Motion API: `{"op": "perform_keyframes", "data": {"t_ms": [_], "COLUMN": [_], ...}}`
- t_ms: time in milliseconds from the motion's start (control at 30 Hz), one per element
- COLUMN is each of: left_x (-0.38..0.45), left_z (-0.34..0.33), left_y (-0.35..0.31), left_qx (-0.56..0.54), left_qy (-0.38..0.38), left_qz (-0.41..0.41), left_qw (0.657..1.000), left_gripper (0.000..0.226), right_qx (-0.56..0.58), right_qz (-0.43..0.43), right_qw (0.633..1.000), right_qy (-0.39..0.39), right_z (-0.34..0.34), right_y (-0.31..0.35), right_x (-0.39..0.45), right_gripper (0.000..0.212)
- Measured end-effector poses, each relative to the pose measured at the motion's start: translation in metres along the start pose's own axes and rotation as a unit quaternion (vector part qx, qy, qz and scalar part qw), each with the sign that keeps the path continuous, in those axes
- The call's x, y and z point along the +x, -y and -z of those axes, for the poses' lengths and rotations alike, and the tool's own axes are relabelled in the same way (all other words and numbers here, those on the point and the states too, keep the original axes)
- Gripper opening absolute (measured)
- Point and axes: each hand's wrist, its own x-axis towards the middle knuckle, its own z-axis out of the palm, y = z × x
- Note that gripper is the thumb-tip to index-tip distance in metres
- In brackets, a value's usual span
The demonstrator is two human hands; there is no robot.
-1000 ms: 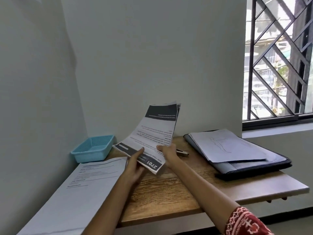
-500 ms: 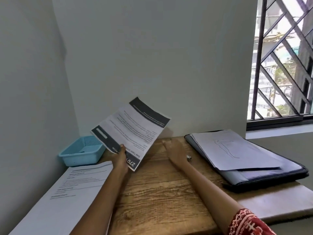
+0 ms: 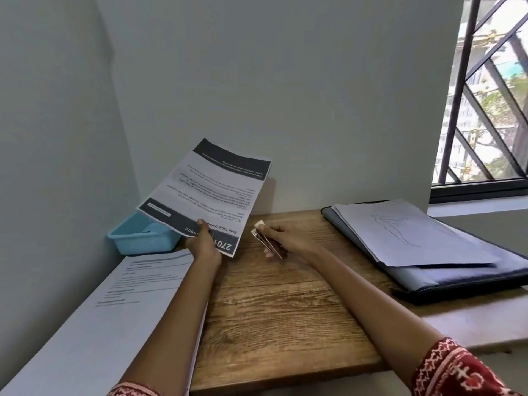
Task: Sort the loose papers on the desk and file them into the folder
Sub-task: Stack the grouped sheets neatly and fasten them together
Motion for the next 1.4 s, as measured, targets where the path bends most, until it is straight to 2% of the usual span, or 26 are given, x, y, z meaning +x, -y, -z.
{"op": "perform_keyframes", "data": {"t_ms": [100,267,533,633,733,867,933,1000,1100,1400], "left_x": [-0.006,-0.01,-0.012,-0.011,-0.012,-0.014,-0.015,-0.017,-0.017,-0.015], "left_z": [-0.001,-0.005,-0.009,-0.008,-0.007,-0.01,-0.011,-0.011,-0.011,-0.012], "left_y": [0.002,0.005,0.008,0.006,0.008,0.014,0.016,0.015,0.011,0.01], "left_qx": [0.023,0.04,0.001,-0.005,0.018,0.042,0.038,0.029,-0.004,-0.015], "left_qy": [0.002,0.005,0.029,0.029,0.031,0.052,0.072,0.088,0.087,0.091], "left_qz": [-0.013,-0.016,-0.002,-0.003,-0.011,-0.007,0.012,0.02,0.017,0.028], "left_qw": [1.0,0.999,1.0,1.0,0.999,0.998,0.997,0.996,0.996,0.995], "left_gripper": [0.038,0.036,0.021,0.026,0.03,0.039,0.037,0.026,0.02,0.025], "right_qx": [0.008,0.012,0.07,0.092,0.114,0.105,0.1,0.111,0.136,0.158], "right_qz": [-0.006,-0.01,-0.043,-0.047,-0.038,-0.042,-0.05,-0.055,-0.055,-0.052], "right_qw": [1.0,1.0,0.995,0.993,0.992,0.993,0.992,0.989,0.983,0.983], "right_qy": [0.028,0.015,0.056,0.064,0.03,0.03,0.057,0.084,0.108,0.077], "right_z": [-0.013,-0.011,-0.018,-0.017,-0.017,-0.017,-0.02,-0.023,-0.025,-0.03], "right_y": [0.0,-0.005,-0.009,-0.008,-0.006,-0.006,-0.006,-0.005,-0.005,-0.004], "right_x": [0.002,0.002,0.003,0.002,0.004,0.003,-0.001,-0.003,-0.004,-0.004], "right_gripper": [0.018,0.01,0.036,0.035,0.027,0.034,0.024,0.016,0.015,0.009]}}
